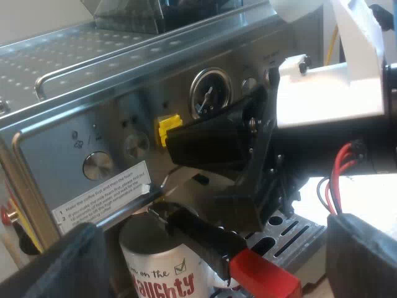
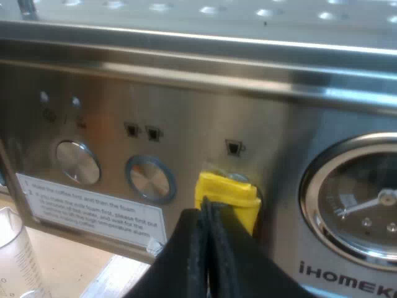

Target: Place mug into machine

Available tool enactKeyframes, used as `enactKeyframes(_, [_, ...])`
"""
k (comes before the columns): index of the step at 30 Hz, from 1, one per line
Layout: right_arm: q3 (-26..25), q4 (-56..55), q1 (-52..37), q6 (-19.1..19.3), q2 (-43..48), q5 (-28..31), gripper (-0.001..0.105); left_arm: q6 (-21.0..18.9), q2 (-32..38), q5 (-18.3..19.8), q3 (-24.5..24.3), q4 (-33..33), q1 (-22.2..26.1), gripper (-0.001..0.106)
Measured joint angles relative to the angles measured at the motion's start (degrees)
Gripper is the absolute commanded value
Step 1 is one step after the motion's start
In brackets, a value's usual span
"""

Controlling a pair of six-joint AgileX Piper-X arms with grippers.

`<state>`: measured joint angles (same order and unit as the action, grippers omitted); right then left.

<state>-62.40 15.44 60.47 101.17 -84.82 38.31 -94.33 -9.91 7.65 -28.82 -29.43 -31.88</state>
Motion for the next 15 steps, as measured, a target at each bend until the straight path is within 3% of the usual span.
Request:
enactKeyframes(10, [-0.2,-4.5,2.4,0.0,1.8,2.2,0.002,0.0,0.0,-0.2,0.0,0.0,0.0,0.073])
enactKeyframes(13, [-0.2,-10.2,4.2,-2.1,4.5,2.3,0.023,0.4,0.0,-1.8,0.0,0.1,0.0,0.073])
enactKeyframes(15, [-0.2,-16.1,5.8,-4.7,7.1,1.0,0.048,0.4,0.0,-2.2,-0.4,-0.1,0.0,0.073])
